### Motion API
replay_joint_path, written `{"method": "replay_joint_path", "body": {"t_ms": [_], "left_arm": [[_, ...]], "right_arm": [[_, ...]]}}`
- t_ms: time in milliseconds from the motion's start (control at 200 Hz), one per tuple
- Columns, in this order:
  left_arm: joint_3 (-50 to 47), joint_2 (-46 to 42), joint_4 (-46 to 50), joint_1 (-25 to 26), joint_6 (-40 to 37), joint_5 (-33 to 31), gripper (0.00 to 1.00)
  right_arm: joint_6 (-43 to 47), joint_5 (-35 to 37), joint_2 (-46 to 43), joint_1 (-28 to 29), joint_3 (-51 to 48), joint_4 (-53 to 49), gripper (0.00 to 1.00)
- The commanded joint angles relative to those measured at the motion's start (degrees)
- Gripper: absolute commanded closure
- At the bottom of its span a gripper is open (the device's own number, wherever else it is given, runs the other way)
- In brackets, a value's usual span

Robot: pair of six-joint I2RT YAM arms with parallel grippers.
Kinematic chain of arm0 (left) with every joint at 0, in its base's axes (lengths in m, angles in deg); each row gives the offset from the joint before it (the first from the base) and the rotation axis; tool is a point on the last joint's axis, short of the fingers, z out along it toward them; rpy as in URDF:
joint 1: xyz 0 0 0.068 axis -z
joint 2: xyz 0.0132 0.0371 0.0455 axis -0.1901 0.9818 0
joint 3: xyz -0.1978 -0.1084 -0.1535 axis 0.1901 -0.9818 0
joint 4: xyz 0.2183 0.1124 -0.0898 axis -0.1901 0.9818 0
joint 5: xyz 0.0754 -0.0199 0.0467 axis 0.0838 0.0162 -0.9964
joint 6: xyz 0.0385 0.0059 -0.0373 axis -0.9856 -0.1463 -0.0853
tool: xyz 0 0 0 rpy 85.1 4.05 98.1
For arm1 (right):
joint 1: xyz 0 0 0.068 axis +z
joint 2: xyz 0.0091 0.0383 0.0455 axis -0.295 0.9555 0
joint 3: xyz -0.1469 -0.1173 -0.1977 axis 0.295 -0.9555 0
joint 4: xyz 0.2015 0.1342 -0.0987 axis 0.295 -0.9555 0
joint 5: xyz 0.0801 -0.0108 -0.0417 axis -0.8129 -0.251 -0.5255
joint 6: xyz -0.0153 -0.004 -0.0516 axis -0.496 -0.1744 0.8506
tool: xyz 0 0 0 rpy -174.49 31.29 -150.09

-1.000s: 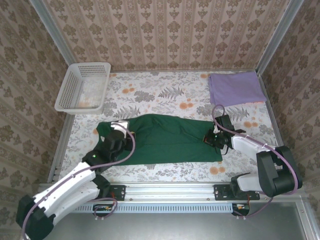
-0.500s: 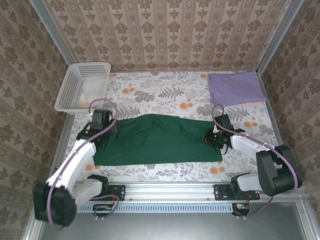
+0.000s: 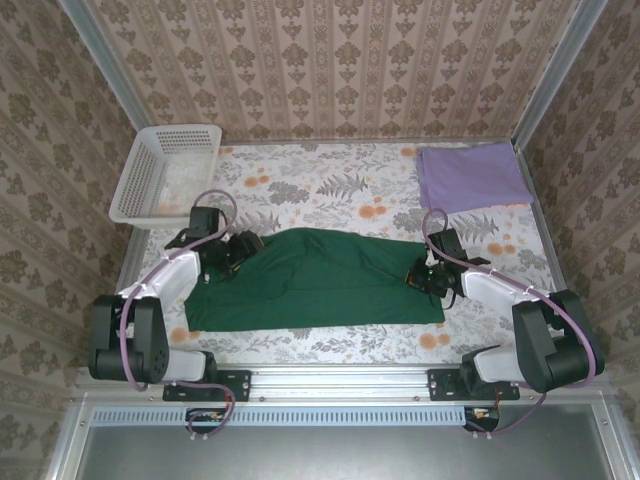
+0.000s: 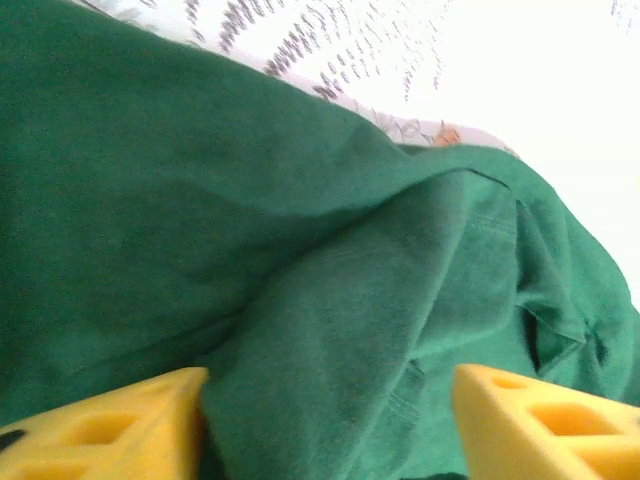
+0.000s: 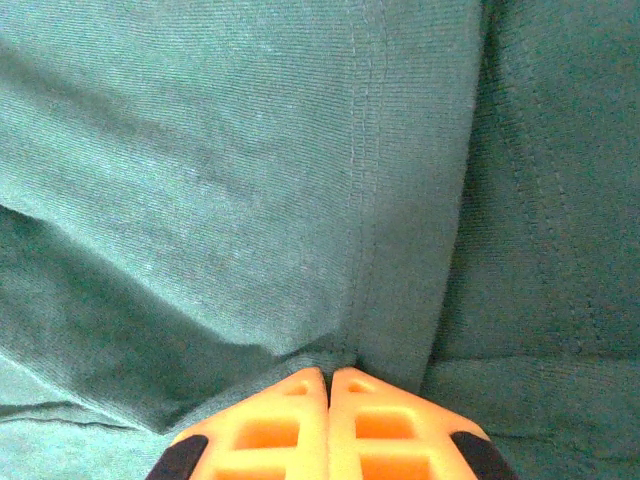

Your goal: Fold and stack the t-shirts

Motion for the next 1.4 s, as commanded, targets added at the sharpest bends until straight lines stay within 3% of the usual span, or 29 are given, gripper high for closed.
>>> {"method": "replay_joint_path", "body": {"t_ms": [0,140,240,340,420,485,555,580,640,750,830,950,1030,1165,1300,1390], "left_arm": [[2.0,2.4,-1.7,-0.4,-1.0,5.3,0.45],[1.9,1.7,-2.5,1.2,-5.7,3.3,0.7],[1.5,-2.8,-0.6,8.8,-13.7,-5.7,0.89],[-0.7,-7.4,1.6,21.1,-20.1,-19.9,0.93],[-3.8,-9.9,2.5,28.4,-22.1,-26.1,0.93],[-6.3,-11.5,3.8,34.3,-22.8,-31.1,0.88],[-7.9,-13.3,6.4,39.8,-21.6,-39.1,0.62],[-8.2,-14.1,7.5,41.0,-20.6,-41.8,0.58],[-8.5,-16.3,9.5,41.9,-18.7,-45.8,0.55],[-8.9,-21.9,11.6,41.2,-15.2,-53.7,0.36],[-8.8,-25.3,10.9,36.5,-14.5,-48.9,0.34],[-8.0,-26.1,7.9,25.5,-11.9,-29.8,0.37],[-6.7,-23.8,5.9,22.2,-9.6,-19.8,0.4],[-2.4,-16.2,5.5,25.7,-7.2,-12.9,0.44],[2.5,-7.8,7.0,35.5,-4.5,-17.6,0.45],[5.7,-2.2,9.1,39.1,-3.8,-19.9,0.46]], "right_arm": [[-0.5,1.1,-0.1,0.3,0.9,-1.6,1.0],[-0.5,1.1,-0.2,0.4,0.8,-1.5,1.0],[-0.5,1.2,-0.2,0.4,0.8,-1.5,1.0],[-0.5,1.2,-0.1,0.4,0.8,-1.5,1.0],[-0.5,1.2,0.0,0.4,0.9,-1.5,1.0],[-0.4,1.2,0.0,0.4,0.9,-1.6,1.0],[-0.4,1.2,0.1,0.5,1.0,-1.7,1.0],[-0.4,1.2,0.1,0.5,1.1,-1.7,1.0],[-0.4,1.3,0.3,0.5,1.2,-1.8,1.0],[-0.3,1.4,0.5,0.5,1.4,-1.9,1.0],[-0.3,1.4,0.2,0.5,1.1,-1.8,1.0],[-0.4,1.4,0.2,0.5,1.1,-1.7,1.0],[-0.4,1.5,0.2,0.6,1.1,-1.7,1.0],[-0.5,1.6,0.1,0.6,1.0,-1.6,1.0],[-0.5,1.6,0.1,0.6,0.9,-1.5,1.0],[-0.5,1.6,-0.1,0.6,0.8,-1.4,1.0]]}}
